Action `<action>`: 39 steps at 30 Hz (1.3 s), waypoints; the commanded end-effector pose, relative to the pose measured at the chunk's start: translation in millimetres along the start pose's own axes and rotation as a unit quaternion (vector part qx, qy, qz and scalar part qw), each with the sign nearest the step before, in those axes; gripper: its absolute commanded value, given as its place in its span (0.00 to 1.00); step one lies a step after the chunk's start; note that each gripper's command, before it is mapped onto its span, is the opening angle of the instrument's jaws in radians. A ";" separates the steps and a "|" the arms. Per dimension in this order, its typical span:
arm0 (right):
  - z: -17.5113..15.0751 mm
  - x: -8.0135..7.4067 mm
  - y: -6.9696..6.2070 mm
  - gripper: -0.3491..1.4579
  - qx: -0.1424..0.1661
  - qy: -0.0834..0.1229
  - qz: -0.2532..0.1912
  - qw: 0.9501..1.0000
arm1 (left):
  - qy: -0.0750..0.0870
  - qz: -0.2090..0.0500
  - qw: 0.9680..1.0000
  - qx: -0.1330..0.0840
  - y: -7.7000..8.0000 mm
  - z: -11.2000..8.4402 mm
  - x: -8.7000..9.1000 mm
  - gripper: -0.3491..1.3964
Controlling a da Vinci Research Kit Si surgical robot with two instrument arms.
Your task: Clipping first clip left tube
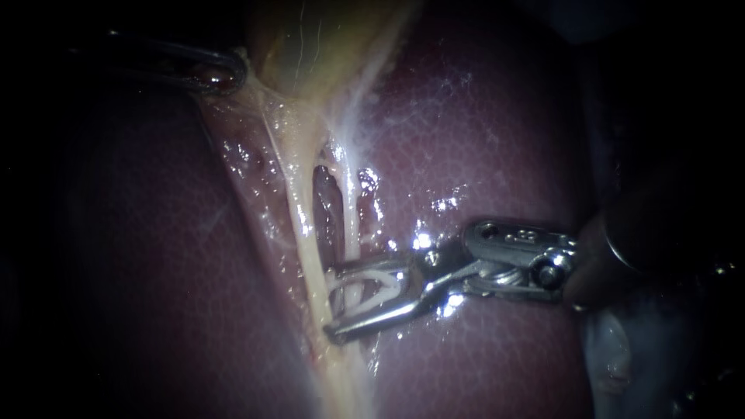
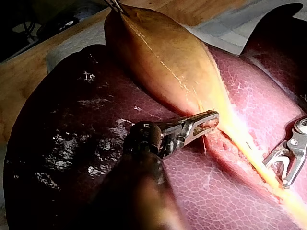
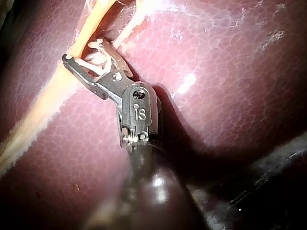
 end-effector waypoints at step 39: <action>4.6 2.1 -2.8 0.33 0.144 0.059 0.014 0.988 | 0.000 0.000 1.000 -0.001 0.0 0.2 0.1 0.00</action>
